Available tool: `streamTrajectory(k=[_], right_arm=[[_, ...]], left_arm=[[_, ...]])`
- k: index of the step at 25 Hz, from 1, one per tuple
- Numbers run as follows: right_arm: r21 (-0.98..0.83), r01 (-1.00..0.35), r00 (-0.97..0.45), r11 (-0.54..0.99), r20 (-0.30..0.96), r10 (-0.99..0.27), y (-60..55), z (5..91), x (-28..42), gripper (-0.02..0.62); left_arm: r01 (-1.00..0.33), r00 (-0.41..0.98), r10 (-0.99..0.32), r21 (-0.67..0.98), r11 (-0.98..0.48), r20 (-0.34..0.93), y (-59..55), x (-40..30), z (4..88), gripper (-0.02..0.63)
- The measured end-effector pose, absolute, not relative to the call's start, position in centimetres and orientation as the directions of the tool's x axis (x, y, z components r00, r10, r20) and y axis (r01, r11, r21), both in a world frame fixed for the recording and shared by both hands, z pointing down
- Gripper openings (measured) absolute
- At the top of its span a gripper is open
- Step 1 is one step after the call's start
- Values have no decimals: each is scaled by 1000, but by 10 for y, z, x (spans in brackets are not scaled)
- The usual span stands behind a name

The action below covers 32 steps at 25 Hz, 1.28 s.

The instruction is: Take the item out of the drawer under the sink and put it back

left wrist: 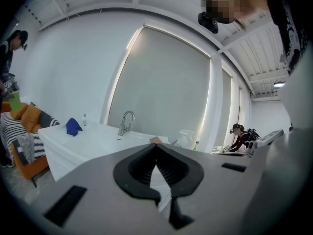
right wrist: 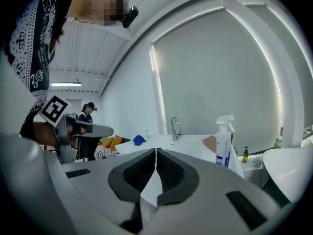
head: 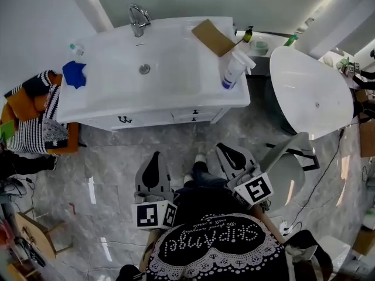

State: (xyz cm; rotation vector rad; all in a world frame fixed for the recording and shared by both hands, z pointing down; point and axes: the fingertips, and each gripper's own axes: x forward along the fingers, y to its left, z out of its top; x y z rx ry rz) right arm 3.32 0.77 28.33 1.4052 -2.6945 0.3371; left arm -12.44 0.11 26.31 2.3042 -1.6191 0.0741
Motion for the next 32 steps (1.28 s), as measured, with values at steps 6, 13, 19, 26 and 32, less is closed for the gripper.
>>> streamTrajectory(k=[6, 13, 19, 26, 32], right_arm=[[-144, -793, -608, 592, 151, -779, -26, 287, 41, 20], [-146, -777, -629, 612, 139, -765, -32, 288, 40, 20], [-127, -801, -598, 585, 180, -781, -35, 295, 47, 20], [-142, -825, -565, 547, 180, -805, -42, 294, 49, 20], [-148, -850, -526, 506, 181, -831, -32, 288, 15, 19]], left_arm=[[-941, 301, -927, 226, -251, 223, -23, -124, 265, 3], [-947, 295, -934, 196, -256, 203, -28, -120, 266, 3], [-942, 312, -928, 195, -274, 205, -31, -119, 268, 3], [-930, 349, -911, 199, -308, 221, -45, -119, 267, 3], [-914, 394, -892, 195, -355, 221, -46, -152, 261, 3]])
